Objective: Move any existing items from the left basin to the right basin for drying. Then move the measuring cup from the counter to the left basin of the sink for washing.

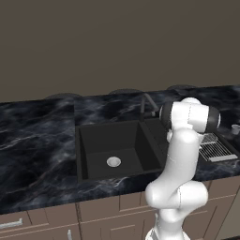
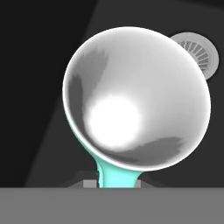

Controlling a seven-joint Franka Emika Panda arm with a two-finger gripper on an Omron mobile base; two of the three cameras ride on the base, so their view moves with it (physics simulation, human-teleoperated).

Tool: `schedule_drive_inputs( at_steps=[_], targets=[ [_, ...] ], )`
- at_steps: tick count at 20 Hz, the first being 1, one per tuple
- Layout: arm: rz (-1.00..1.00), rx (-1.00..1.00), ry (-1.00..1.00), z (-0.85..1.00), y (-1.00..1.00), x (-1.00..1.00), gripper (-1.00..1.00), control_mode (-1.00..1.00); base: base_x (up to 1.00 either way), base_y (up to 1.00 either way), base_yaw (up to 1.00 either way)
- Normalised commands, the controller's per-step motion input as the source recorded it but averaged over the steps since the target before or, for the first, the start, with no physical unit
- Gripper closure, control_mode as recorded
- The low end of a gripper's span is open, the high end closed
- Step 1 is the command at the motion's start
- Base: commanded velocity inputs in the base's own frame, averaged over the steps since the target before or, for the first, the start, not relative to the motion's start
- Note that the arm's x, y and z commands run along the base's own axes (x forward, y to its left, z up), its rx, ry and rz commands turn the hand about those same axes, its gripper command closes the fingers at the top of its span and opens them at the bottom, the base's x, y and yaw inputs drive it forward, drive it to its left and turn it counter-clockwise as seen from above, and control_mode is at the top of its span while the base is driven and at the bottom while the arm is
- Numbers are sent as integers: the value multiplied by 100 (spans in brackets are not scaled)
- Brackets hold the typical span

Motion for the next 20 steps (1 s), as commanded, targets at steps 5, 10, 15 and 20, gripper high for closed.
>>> schedule_drive_inputs(
  at_steps=[5, 10, 15, 20],
  targets=[
    [0, 1, 0, -9, 0, 2, 100, -100, 0, 0, 0],
    [0, 0, 1, -4, 0, 2, -100, -100, 0, 0, 0],
    [0, 0, 0, 2, 0, 0, -100, -100, 0, 0, 0],
    [0, 0, 0, 16, 0, 0, -100, -100, 0, 0, 0]
  ],
)
